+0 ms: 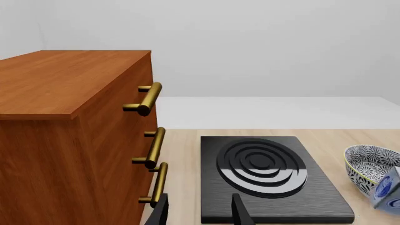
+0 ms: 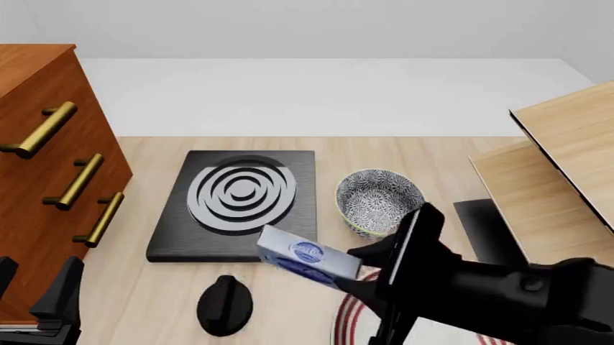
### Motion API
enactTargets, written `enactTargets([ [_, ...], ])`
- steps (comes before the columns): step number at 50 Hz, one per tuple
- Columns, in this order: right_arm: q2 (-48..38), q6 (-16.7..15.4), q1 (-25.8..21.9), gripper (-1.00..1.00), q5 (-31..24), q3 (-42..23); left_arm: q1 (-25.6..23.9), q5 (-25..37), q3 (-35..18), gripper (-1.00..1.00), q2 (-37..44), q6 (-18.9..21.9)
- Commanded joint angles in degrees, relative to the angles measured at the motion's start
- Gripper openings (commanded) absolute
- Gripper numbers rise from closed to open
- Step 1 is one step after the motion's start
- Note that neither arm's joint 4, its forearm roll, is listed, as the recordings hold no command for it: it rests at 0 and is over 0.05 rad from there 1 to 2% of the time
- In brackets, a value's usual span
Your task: Pick up the cream cheese and put it in the bowl.
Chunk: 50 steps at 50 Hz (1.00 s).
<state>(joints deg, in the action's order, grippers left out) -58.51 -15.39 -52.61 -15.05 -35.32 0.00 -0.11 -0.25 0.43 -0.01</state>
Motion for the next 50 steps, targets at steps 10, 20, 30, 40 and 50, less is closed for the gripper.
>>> enactTargets([
  [10, 3.24, -2.03, 12.38, -1.0, -10.62, -4.46, -0.01, 0.0, 0.0, 1.0, 0.01, 0.01],
  [20, 2.12, -2.96, 17.18, -1.0, -13.38, -7.1, 0.0, 0.0, 0.0, 1.0, 0.0, 0.0],
  [30, 0.91, -3.82, 20.66, -1.0, -15.07, -9.03, 0.01, 0.0, 0.0, 1.0, -0.01, 0.01],
  [40, -0.79, -4.07, 23.77, -1.0, -15.77, -10.52, -0.02, 0.0, 0.0, 1.0, 0.01, 0.01],
  [50, -2.28, -4.55, 27.13, -1.0, -16.16, -11.58, 0.0, 0.0, 0.0, 1.0, 0.0, -0.01],
])
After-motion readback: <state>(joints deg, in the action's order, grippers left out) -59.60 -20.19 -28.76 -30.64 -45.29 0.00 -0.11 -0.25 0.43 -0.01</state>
